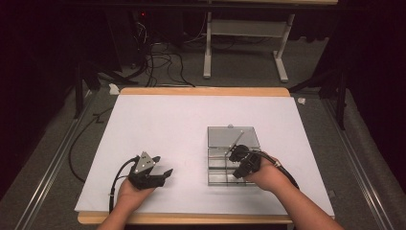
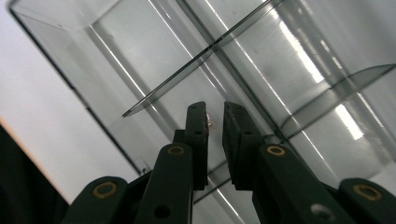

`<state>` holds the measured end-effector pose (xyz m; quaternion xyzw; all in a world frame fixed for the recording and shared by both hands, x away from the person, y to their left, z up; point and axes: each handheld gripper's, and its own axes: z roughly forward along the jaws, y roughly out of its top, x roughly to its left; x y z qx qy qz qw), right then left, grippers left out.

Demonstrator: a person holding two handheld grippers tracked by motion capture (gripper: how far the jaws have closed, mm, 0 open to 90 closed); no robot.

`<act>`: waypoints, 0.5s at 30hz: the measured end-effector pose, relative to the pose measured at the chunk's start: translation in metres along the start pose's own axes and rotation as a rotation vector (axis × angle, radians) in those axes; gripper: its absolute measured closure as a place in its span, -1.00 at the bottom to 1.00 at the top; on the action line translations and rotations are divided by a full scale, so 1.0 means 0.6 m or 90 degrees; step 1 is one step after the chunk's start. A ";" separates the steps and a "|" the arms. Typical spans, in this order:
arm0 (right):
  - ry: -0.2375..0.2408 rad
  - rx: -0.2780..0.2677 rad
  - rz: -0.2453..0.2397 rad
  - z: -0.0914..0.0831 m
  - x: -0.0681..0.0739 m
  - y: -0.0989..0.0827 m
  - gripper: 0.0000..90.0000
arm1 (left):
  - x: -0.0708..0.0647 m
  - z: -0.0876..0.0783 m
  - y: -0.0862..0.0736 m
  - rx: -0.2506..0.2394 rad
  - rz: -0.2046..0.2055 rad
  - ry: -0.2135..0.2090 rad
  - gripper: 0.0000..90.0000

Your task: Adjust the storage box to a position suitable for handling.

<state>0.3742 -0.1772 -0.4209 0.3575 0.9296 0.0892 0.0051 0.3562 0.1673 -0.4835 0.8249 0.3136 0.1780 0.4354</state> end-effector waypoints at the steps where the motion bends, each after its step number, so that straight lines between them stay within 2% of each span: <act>1: -0.002 -0.006 0.000 -0.006 -0.001 -0.002 0.80 | 0.000 0.000 0.000 0.000 0.000 0.000 -0.32; 7: -0.002 -0.027 0.022 -0.035 -0.011 -0.017 0.74 | 0.000 0.000 0.000 0.000 0.000 0.001 -0.32; 8: -0.004 -0.023 0.042 -0.040 -0.011 -0.019 0.74 | 0.000 0.000 0.000 0.000 0.000 0.001 -0.32; 9: -0.008 -0.029 0.035 -0.041 -0.014 -0.022 0.74 | 0.000 0.000 0.000 0.000 0.000 0.001 -0.32; 13: -0.016 -0.025 0.057 -0.051 -0.019 -0.035 0.76 | 0.001 0.000 0.000 0.000 -0.003 0.001 -0.32; 15: -0.022 -0.029 0.054 -0.055 -0.025 -0.042 0.77 | 0.000 0.000 0.000 -0.001 -0.003 0.001 -0.32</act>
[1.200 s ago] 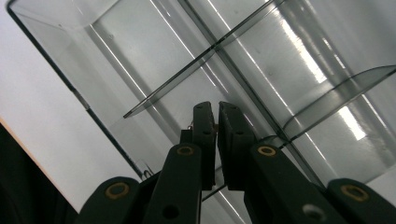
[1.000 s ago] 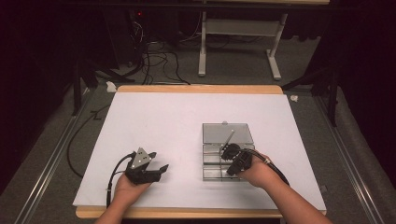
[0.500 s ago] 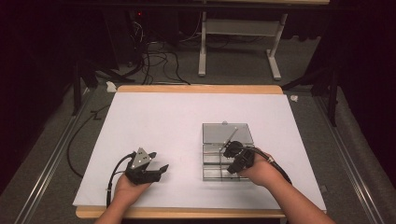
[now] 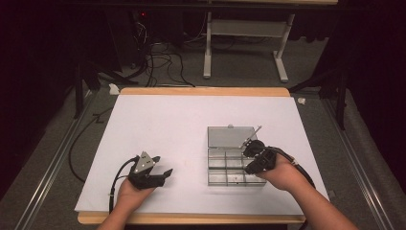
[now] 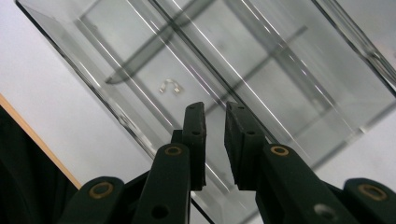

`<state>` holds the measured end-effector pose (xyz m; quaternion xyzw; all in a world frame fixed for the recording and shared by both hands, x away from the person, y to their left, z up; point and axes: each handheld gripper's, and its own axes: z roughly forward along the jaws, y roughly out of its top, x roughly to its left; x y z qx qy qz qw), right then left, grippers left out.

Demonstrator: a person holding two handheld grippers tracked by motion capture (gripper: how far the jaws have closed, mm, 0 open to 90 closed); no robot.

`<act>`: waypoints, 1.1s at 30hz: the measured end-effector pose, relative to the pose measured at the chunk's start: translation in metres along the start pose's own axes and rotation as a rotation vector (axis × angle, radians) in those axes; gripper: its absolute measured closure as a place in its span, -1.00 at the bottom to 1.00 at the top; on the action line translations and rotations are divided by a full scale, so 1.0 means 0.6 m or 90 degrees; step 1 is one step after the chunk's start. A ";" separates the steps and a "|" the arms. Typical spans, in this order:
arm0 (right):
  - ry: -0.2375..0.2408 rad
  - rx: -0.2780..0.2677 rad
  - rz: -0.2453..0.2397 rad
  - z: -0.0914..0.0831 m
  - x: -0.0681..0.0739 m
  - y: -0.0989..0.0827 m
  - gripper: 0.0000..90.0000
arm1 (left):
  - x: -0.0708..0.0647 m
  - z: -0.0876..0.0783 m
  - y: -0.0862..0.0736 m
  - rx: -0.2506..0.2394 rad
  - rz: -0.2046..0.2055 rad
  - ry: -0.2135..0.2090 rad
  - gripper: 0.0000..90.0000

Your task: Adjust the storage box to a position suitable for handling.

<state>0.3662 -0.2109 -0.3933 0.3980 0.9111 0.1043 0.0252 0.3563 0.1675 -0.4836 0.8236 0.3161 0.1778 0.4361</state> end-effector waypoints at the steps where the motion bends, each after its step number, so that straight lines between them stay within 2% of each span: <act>1: -0.003 0.001 0.007 -0.003 -0.002 -0.003 0.77 | 0.000 0.000 0.000 0.000 0.000 0.000 -0.32; 11: -0.026 -0.007 0.049 -0.029 -0.036 -0.037 0.83 | 0.000 0.000 0.000 -0.001 -0.002 -0.001 -0.32; 20: -0.038 -0.005 0.082 -0.039 -0.068 -0.067 0.80 | 0.001 0.000 0.000 -0.001 -0.002 0.000 -0.32; 26: -0.040 0.005 0.097 -0.031 -0.086 -0.085 0.79 | 0.000 0.000 0.000 0.002 0.000 0.001 -0.32; 33: -0.028 0.018 0.119 -0.011 -0.102 -0.104 0.77 | 0.000 0.000 0.000 0.002 0.000 -0.001 -0.32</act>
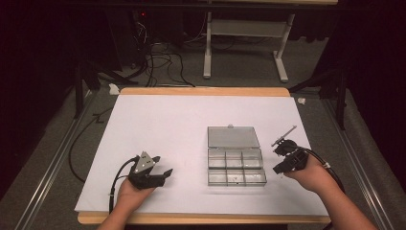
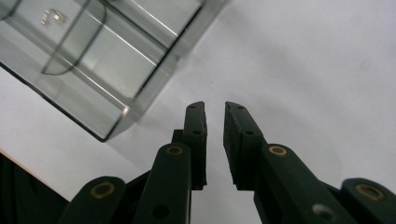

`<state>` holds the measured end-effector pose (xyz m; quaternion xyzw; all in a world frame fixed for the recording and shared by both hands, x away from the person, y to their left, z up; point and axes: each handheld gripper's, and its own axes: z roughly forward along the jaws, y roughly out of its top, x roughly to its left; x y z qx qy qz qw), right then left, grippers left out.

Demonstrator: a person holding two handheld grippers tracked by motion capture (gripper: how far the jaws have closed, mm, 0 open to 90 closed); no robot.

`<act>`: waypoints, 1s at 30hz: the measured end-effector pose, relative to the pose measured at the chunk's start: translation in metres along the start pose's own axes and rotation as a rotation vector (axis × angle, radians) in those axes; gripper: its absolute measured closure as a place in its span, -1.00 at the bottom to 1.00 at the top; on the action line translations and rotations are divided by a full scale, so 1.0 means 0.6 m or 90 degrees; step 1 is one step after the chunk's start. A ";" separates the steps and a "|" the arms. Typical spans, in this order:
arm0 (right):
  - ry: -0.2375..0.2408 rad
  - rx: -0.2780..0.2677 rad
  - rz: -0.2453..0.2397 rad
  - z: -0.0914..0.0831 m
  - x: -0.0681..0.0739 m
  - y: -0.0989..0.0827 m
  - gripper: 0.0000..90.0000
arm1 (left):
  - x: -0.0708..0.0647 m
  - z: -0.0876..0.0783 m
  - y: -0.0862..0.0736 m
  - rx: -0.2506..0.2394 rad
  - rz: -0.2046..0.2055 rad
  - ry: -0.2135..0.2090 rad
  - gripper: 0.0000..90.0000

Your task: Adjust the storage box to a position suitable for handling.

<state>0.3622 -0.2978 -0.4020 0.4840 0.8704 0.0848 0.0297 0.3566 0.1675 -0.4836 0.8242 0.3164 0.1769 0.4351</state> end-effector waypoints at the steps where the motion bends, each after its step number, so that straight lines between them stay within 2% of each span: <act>1: -0.002 0.002 0.000 0.004 -0.002 -0.002 0.77 | 0.000 0.000 0.000 0.000 0.000 0.000 -0.32; 22: 0.004 0.041 0.018 0.048 -0.023 -0.030 0.71 | 0.000 0.000 0.000 0.002 0.003 0.000 -0.32; 30: 0.001 0.057 0.003 0.055 -0.024 -0.023 0.77 | -0.001 0.000 0.000 0.003 0.003 0.000 -0.32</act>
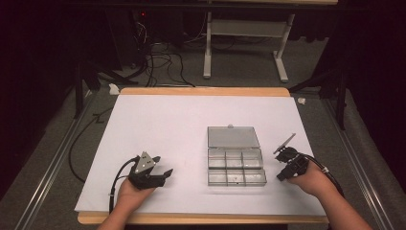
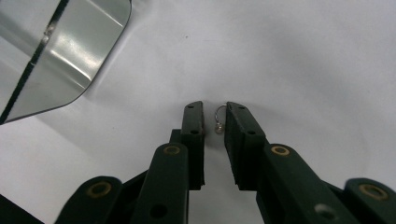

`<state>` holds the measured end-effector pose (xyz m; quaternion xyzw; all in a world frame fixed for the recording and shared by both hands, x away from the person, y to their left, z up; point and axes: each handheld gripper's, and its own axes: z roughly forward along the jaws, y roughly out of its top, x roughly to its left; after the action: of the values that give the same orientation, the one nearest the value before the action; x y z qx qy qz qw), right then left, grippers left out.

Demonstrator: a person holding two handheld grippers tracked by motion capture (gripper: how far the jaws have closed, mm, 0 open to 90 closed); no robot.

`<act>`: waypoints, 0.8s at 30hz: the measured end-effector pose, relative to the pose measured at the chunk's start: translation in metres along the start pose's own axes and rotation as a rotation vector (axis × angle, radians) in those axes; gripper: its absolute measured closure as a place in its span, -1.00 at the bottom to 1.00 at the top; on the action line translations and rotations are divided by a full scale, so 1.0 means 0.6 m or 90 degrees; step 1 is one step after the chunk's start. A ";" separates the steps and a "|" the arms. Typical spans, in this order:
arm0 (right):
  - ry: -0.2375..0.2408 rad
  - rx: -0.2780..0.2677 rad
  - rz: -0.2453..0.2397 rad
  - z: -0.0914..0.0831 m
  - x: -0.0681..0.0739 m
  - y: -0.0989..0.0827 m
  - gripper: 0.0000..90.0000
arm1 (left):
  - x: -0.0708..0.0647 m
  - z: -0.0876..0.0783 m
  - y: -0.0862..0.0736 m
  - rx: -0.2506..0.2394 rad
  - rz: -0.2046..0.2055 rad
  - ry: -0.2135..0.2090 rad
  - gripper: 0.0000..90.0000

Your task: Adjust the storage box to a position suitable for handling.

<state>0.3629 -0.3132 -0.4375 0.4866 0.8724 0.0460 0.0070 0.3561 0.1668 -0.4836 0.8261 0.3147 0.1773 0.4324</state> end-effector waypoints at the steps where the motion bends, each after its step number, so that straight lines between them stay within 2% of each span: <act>1: 0.002 -0.001 0.001 0.000 -0.001 0.000 0.78 | 0.000 0.000 0.000 0.000 0.000 0.000 -0.32; 4: 0.003 0.003 0.006 0.000 -0.003 0.001 0.85 | 0.000 0.000 0.000 0.001 0.002 0.001 -0.32; 6: 0.003 0.004 -0.002 0.001 -0.004 0.003 0.90 | 0.000 0.000 0.000 0.000 0.002 0.001 -0.32; 10: -0.017 0.004 -0.020 0.000 0.003 0.003 0.93 | 0.000 0.000 0.000 0.001 0.002 0.002 -0.32; 13: -0.023 0.001 -0.022 0.000 0.006 0.002 0.93 | 0.000 0.000 0.000 0.000 0.001 0.002 -0.32; 20: -0.018 0.000 -0.017 -0.006 0.007 -0.001 0.93 | 0.000 0.000 0.000 -0.003 0.000 0.004 -0.32; 24: -0.010 -0.014 -0.017 -0.015 0.009 -0.003 0.93 | 0.000 0.000 0.000 -0.001 0.001 0.003 -0.32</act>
<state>0.3584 -0.3104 -0.4284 0.4752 0.8782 0.0517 0.0200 0.3558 0.1668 -0.4836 0.8256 0.3150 0.1802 0.4320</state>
